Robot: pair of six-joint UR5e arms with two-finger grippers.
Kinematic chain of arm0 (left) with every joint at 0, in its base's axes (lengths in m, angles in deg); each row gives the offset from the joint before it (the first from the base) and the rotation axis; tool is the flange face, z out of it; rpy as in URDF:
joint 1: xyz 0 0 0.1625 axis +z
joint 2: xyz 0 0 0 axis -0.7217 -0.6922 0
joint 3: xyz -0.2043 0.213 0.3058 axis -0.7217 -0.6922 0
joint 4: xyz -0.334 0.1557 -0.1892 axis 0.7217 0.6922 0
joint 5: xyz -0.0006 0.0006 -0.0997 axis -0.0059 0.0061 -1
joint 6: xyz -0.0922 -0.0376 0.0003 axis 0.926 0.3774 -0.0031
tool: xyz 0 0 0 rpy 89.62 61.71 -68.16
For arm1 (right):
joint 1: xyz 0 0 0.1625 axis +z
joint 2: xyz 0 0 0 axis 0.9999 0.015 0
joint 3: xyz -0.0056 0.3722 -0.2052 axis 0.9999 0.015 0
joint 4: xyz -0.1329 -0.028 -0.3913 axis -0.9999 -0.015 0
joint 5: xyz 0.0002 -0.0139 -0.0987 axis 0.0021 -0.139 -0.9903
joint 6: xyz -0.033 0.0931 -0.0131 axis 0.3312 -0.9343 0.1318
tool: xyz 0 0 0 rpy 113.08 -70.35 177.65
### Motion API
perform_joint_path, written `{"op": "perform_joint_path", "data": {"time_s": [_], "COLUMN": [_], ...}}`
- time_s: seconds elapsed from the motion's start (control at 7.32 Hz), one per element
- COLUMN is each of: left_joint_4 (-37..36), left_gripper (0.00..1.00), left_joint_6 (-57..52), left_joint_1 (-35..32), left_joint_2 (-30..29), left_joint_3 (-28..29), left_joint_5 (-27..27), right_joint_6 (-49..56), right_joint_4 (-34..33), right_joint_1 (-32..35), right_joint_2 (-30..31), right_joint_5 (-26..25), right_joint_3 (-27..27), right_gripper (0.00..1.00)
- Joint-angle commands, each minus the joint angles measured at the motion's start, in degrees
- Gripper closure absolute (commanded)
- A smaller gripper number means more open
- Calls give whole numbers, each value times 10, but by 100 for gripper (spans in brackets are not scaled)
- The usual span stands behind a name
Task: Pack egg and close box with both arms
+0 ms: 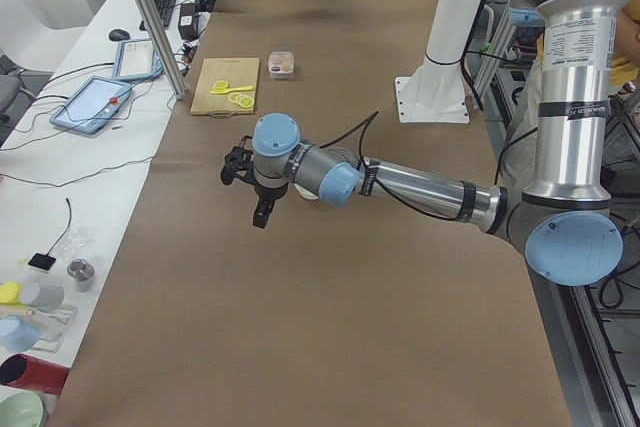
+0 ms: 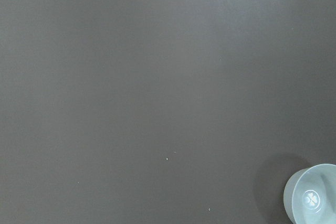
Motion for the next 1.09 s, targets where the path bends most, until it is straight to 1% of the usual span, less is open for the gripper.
{"op": "perform_joint_path", "data": {"time_s": [0.0,0.27,0.68,0.82,0.96], "left_joint_4": [0,0,0,0,5], "left_gripper": [3,3,3,3,3], "left_joint_6": [3,8,8,6,1], "left_joint_1": [-1,-1,1,-1,-4], "left_joint_2": [1,0,1,-4,-10], "left_joint_3": [1,9,23,49,82], "left_joint_5": [3,3,4,3,1], "right_joint_6": [66,86,85,85,84], "right_joint_4": [2,1,-1,-18,-51], "right_joint_1": [45,69,82,82,82], "right_joint_2": [64,91,130,128,119], "right_joint_5": [-39,-75,-82,-75,-73], "right_joint_3": [-2,-1,0,0,-7], "right_gripper": [0,0,0,0,0]}}
